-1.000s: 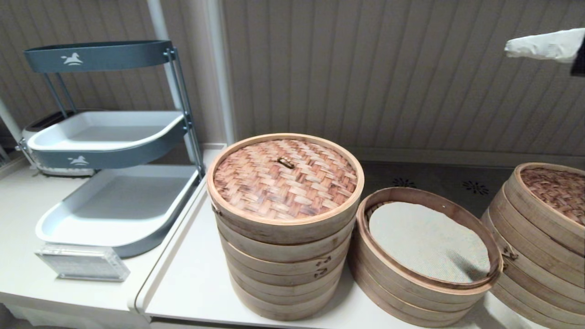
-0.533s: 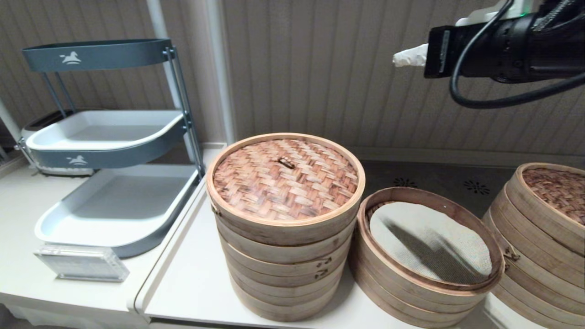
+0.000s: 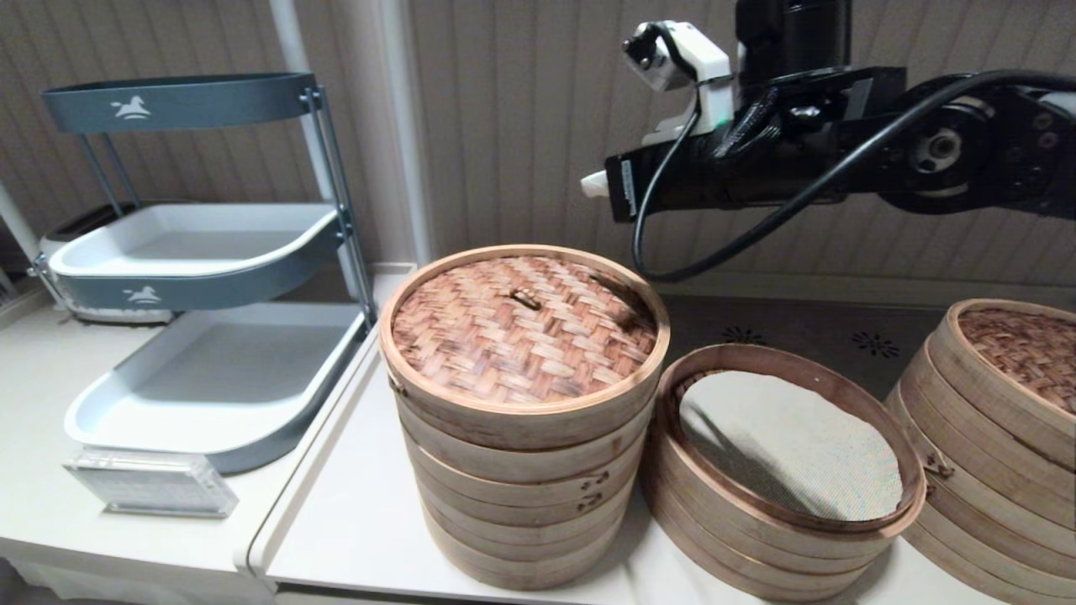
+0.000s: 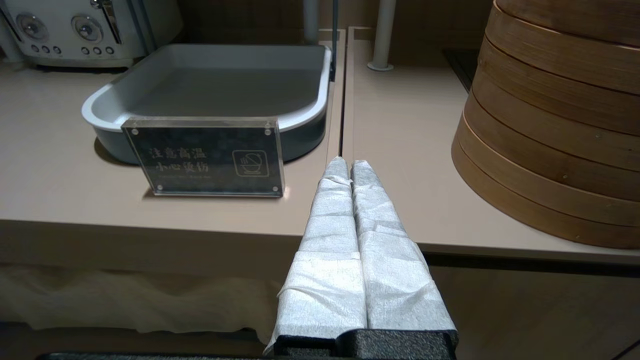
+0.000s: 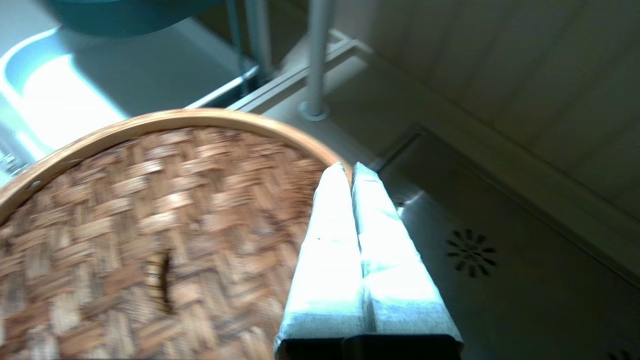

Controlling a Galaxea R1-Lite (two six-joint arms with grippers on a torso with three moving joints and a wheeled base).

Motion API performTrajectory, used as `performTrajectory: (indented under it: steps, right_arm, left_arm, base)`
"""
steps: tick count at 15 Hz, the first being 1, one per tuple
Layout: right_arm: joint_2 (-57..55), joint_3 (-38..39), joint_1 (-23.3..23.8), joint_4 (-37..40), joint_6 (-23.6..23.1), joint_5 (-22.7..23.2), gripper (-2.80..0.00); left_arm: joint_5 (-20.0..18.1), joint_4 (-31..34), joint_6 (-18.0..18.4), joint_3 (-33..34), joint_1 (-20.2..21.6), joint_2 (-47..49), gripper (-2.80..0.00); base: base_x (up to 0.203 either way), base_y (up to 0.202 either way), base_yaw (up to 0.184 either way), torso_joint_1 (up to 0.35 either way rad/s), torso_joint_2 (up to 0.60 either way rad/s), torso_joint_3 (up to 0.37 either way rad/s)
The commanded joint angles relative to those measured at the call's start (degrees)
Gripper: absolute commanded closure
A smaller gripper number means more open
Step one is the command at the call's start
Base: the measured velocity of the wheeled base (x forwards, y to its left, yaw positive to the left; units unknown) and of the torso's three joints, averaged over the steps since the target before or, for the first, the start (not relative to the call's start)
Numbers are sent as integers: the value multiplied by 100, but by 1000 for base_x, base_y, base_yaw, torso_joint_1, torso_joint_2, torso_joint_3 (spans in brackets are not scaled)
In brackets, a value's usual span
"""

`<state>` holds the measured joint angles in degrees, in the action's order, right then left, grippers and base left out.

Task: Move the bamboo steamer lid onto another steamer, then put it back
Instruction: Pick up the steamer

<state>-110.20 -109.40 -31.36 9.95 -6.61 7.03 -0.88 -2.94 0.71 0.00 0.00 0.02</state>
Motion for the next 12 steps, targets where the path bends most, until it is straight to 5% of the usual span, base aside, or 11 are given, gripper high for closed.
performTrajectory:
  steps: [1, 2, 12]
  right_arm:
    - [-157, 4, -184, 7, -6, 7, 0]
    - [-142, 59, -274, 7, 1, 0, -280]
    - [0, 786, -590, -19, 5, 28, -280]
  left_arm:
    - [0, -5, 0, 158, 0, -2, 0]
    - [0, -5, 0, 158, 0, -2, 0]
    - [0, -5, 0, 158, 0, -2, 0]
  base:
    - [0, 0, 0, 0, 0, 0]
    - [0, 0, 0, 0, 0, 0]
    - [0, 0, 0, 0, 0, 0]
